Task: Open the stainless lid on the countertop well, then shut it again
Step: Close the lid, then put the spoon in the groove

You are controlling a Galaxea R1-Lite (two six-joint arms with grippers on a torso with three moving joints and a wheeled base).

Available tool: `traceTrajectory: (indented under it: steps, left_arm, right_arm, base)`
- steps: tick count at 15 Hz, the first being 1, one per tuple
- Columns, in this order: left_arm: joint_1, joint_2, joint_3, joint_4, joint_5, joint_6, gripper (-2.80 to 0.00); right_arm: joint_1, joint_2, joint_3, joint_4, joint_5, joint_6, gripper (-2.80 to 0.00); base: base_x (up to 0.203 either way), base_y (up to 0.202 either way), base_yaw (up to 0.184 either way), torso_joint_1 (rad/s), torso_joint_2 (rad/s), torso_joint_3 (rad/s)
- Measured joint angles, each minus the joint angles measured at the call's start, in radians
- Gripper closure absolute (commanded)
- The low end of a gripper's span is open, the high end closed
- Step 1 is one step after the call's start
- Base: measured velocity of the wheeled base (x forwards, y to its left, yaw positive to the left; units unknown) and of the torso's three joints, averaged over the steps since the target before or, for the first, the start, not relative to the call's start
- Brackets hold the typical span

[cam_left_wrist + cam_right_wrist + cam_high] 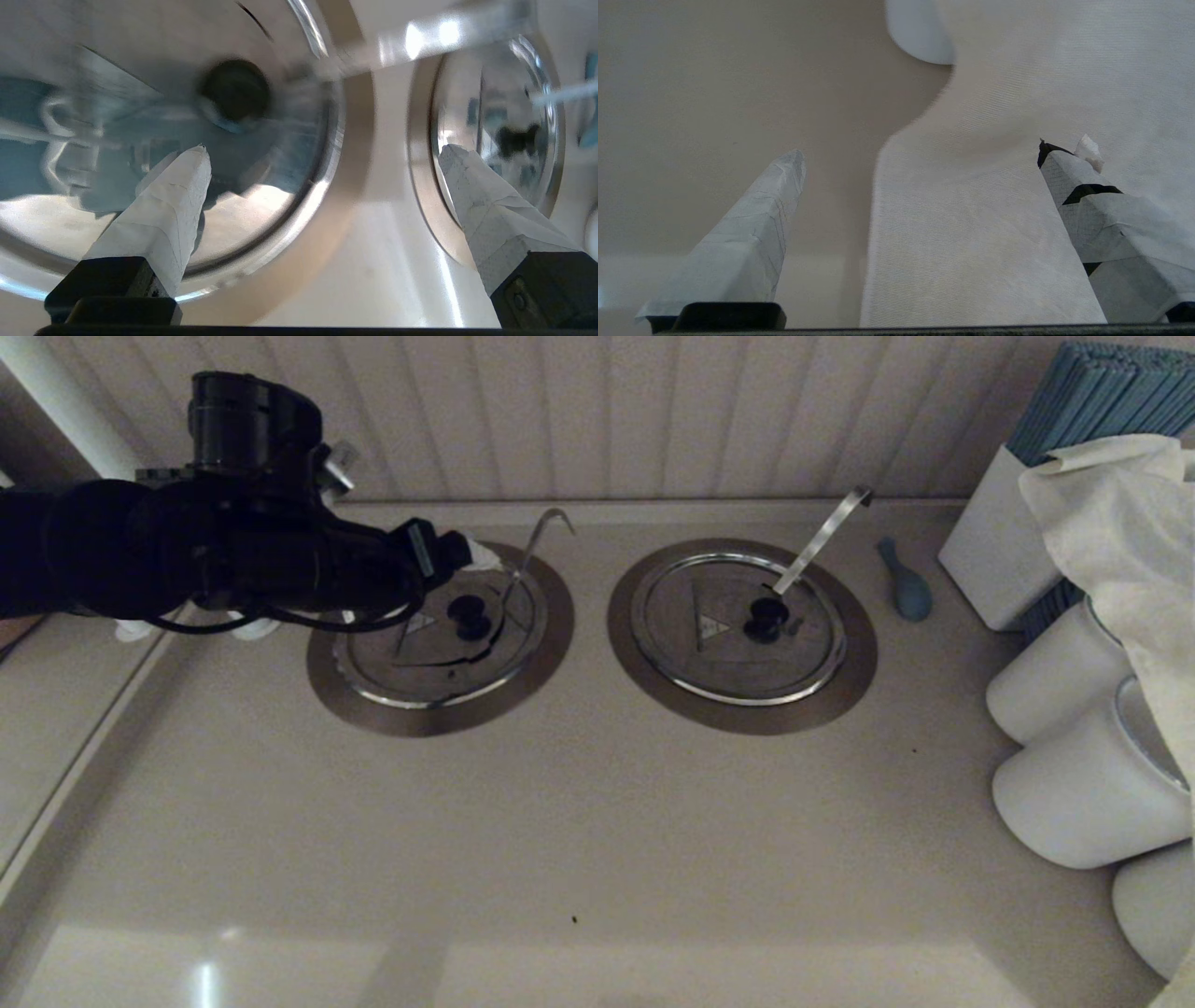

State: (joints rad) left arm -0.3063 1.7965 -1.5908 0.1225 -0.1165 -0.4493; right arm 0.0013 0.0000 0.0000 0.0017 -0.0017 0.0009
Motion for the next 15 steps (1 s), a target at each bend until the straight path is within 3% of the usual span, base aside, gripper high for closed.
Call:
traceTrajectory:
  steps: [4,6,8,11,13,15]
  left_arm:
    - [-0.107,0.038,0.011,-0.001,0.090,0.015,-2.80]
    - [-0.144,0.059,0.064,-0.037,0.144,0.089,-2.80]
    - [-0.153,0.069,0.157,-0.178,0.159,0.190,-2.80]
    - [-0.156,0.103,0.251,-0.521,0.231,0.332,-2.80]
    - [-0.157,0.112,0.257,-0.649,0.250,0.350,-2.80]
    - [-0.156,0.113,0.246,-0.665,0.251,0.350,-2.80]
  right_arm:
    - [0.000,0.000,0.000,0.000,0.000,0.001,-2.80]
    - [0.000,0.000,0.000,0.000,0.000,0.000,-2.80]
    - [0.000,0.000,0.000,0.000,0.000,0.001,-2.80]
    - [0.000,0.000,0.000,0.000,0.000,0.001,-2.80]
    - [0.000,0.000,0.000,0.000,0.000,0.001,-2.80]
    - [0.000,0.000,0.000,0.000,0.000,0.001,-2.80]
  base:
    - [0.000,0.000,0.000,0.000,0.00,0.000]
    - [0.000,0.000,0.000,0.000,0.00,0.000]
    - [0.000,0.000,0.000,0.000,0.00,0.000]
    - [0.000,0.000,0.000,0.000,0.00,0.000]
    - [0.000,0.000,0.000,0.000,0.00,0.000]
    - [0.000,0.000,0.000,0.000,0.00,0.000]
